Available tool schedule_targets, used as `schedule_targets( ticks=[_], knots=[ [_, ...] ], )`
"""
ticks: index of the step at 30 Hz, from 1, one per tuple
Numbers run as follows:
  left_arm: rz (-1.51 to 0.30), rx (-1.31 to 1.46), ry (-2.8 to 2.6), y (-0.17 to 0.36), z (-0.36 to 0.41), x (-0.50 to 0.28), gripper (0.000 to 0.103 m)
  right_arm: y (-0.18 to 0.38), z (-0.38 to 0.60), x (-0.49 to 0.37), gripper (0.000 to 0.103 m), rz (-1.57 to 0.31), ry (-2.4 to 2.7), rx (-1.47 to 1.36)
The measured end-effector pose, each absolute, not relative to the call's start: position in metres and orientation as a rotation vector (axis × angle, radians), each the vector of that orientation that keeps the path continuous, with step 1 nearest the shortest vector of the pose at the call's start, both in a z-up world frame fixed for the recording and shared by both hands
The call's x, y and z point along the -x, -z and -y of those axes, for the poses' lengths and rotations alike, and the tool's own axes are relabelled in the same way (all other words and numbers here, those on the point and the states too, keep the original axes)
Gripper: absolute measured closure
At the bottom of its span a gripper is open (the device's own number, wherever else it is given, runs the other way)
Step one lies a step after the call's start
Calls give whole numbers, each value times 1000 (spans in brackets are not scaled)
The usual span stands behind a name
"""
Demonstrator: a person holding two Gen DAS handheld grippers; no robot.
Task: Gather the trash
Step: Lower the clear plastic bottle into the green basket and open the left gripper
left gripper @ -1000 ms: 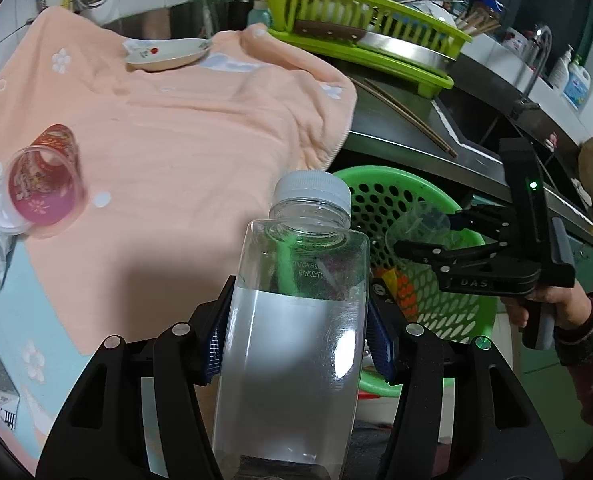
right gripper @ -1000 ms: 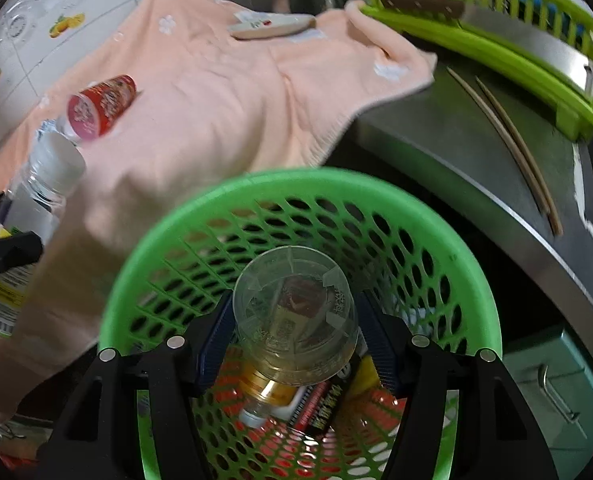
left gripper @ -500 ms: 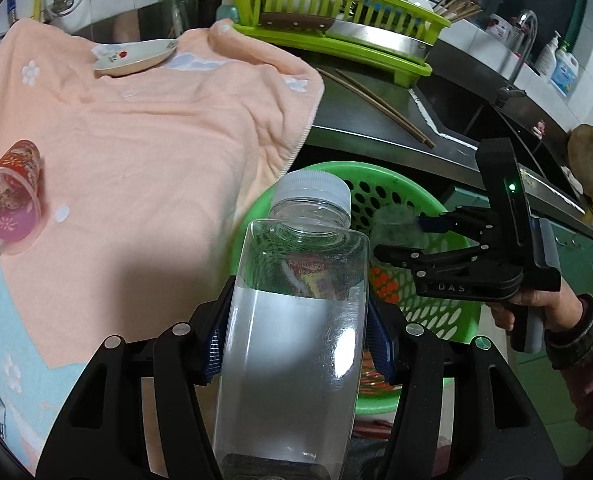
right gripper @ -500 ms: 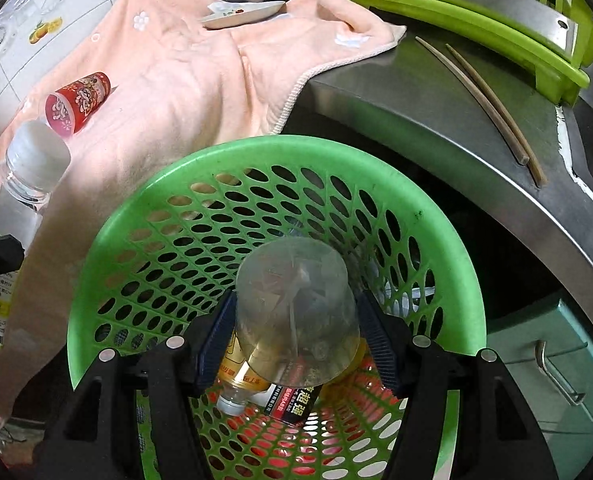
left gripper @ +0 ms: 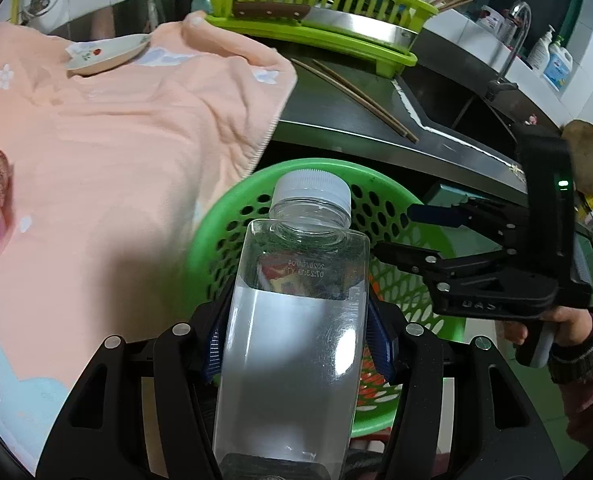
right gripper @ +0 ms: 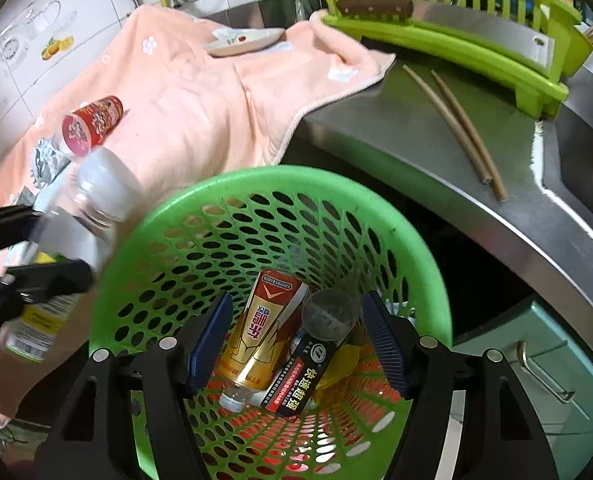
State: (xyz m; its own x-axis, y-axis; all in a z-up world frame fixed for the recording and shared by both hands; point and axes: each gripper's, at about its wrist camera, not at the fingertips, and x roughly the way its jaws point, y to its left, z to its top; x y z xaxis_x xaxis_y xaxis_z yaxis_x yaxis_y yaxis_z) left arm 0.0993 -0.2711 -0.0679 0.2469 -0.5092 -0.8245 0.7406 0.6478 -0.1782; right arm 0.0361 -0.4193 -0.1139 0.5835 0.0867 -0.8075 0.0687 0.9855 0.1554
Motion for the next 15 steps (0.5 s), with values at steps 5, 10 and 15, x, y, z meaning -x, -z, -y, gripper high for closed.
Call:
schedule_targets(
  ticks=[5,10,15],
  knots=[
    [-1030,-262,874,79,288,-98,46,102,425,-23,37,-910,1,-189],
    [-1073,-248,868,96,303,-98,46,95,436,-9,36,-881,25,-221],
    [-1110,-248,872,113,321,-93,46,95,447,2,36,-863,52,-246]
  ],
)
